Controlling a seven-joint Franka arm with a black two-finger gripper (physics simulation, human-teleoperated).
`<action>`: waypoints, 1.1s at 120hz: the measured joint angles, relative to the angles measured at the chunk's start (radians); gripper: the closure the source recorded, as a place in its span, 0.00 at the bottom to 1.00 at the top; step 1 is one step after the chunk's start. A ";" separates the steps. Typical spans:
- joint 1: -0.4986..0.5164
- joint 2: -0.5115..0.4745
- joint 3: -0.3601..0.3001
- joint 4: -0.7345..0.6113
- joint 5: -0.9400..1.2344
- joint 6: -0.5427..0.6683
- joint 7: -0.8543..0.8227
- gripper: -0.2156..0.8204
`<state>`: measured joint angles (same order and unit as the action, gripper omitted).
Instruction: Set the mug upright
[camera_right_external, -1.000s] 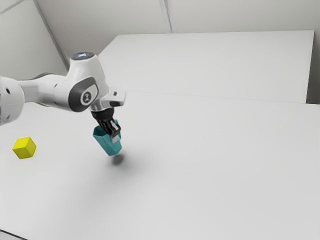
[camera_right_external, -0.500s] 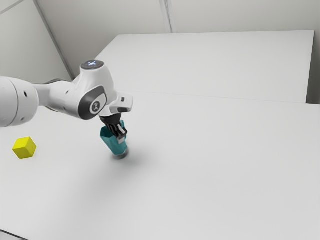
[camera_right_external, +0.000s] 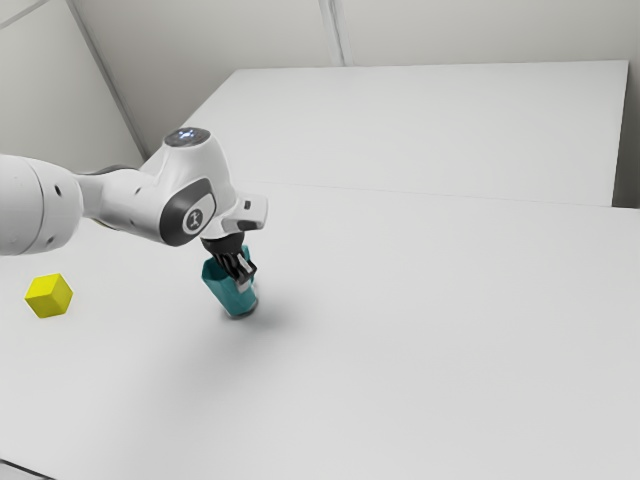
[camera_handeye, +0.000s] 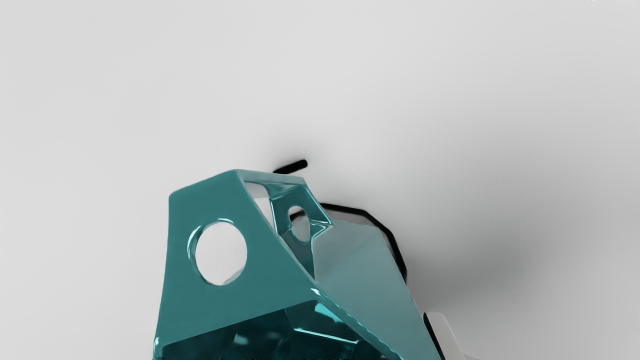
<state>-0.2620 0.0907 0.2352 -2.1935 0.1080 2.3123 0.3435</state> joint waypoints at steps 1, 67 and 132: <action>0.000 0.000 0.000 0.000 0.000 0.000 0.000 0.95; -0.002 -0.013 -0.002 0.001 -0.016 -0.006 0.012 0.59; -0.013 -0.105 -0.003 0.045 -0.019 -0.036 0.013 0.36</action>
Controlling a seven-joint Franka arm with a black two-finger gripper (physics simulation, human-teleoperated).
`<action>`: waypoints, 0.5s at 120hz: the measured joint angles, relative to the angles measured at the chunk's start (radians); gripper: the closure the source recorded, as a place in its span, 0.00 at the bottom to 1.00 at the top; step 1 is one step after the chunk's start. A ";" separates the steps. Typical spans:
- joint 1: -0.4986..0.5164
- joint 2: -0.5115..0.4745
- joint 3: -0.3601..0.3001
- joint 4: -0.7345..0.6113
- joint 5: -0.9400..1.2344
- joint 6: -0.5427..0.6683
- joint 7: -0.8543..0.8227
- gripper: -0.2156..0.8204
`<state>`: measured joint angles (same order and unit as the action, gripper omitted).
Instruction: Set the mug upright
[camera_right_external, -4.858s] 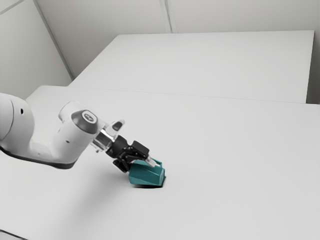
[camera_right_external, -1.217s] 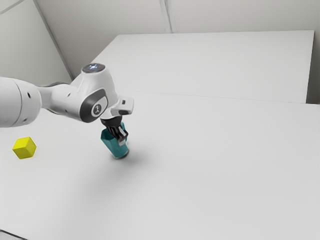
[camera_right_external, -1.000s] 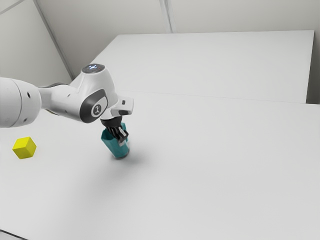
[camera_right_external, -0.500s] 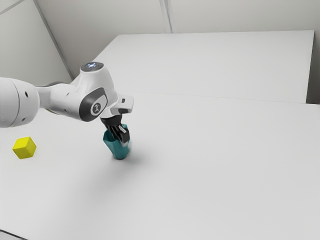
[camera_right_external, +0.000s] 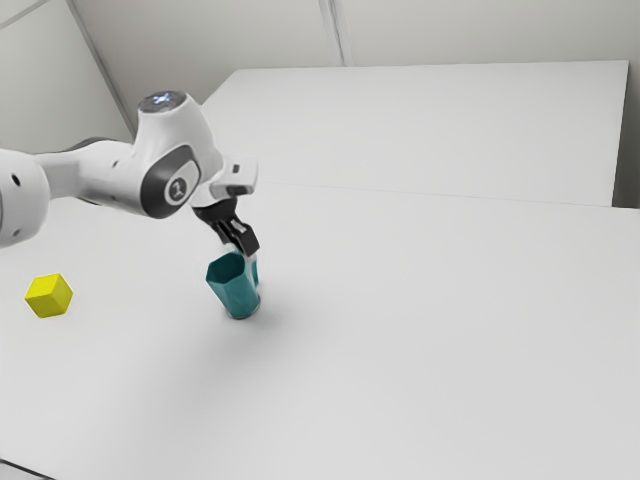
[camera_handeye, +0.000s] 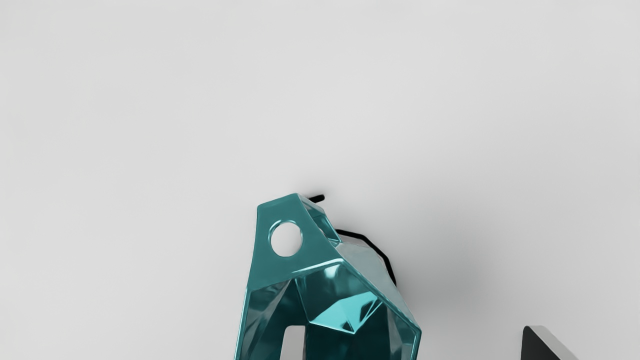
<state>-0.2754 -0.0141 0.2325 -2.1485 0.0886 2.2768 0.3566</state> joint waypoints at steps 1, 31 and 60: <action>0.001 0.000 -0.001 0.006 0.000 -0.002 0.000 0.36; 0.019 0.099 -0.006 0.360 -0.044 -0.209 -0.017 0.25; 0.090 0.343 -0.060 0.829 -0.105 -0.546 -0.058 0.22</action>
<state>-0.1851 0.3292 0.1721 -1.3191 -0.0161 1.7305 0.2984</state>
